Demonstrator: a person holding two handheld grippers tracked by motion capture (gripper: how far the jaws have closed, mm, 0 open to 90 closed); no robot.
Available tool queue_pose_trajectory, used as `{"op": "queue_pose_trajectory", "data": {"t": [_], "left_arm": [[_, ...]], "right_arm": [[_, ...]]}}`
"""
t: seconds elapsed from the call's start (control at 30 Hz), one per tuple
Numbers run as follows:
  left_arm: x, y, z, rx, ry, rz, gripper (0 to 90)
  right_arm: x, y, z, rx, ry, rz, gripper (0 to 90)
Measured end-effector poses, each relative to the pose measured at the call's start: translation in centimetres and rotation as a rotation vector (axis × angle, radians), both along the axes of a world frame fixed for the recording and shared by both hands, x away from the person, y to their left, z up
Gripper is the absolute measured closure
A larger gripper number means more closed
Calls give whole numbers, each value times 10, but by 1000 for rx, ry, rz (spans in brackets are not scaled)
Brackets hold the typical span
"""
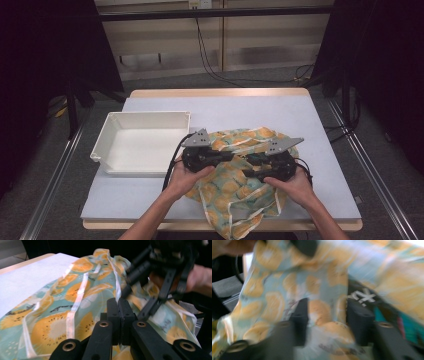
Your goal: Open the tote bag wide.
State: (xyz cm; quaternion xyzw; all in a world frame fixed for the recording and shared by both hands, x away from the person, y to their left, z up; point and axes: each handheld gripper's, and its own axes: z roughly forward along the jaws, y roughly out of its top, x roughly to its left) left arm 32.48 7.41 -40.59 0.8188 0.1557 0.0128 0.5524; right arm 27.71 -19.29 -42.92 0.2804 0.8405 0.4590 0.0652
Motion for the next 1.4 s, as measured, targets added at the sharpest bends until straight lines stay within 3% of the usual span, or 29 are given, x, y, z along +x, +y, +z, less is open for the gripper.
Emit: {"op": "queue_pose_trajectory", "data": {"t": [0.07, 0.1, 0.13, 0.17, 0.27, 0.4, 0.57, 0.77, 0.83, 0.93, 1.0, 1.03, 1.17, 1.4], "left_arm": [[7, 4, 4, -7, 11, 14, 896], [7, 4, 4, -7, 11, 14, 897], [14, 8, 7, -12, 29, 33, 897], [18, 10, 8, -7, 27, 50, 897], [25, 14, 11, 2, 31, 74, 900], [41, 21, 12, 19, 57, 122, 900], [54, 31, 11, 6, 87, 174, 900], [64, 43, 4, 33, 118, 243, 900], [59, 40, -1, 51, 111, 218, 899], [56, 38, -3, 39, 106, 201, 869], [50, 38, -1, 28, 88, 192, 787], [50, 38, -1, 28, 88, 192, 734], [36, 42, 11, 12, 46, 179, 641], [4, 47, 29, -32, -22, 132, 616]], "right_arm": [[-6, 1, -1, 22, -16, 36, 769], [-6, 1, -1, 22, -16, 36, 769], [-13, -1, 1, 50, -35, 59, 864], [-18, -4, 3, 62, -43, 60, 883], [-31, -13, 7, 113, -50, 80, 898], [-46, -21, 2, 130, -43, 90, 900], [-61, -30, -5, 116, -36, 99, 900], [-73, -43, -11, 109, -27, 87, 900], [-73, -47, -15, 114, -23, 63, 899], [-70, -48, -12, 121, -28, 59, 866], [-66, -47, -3, 134, -55, 37, 772], [-66, -47, -3, 134, -55, 37, 772], [-56, -53, 16, 156, -102, -22, 686], [-44, -69, 39, 154, -164, -108, 655]]}}
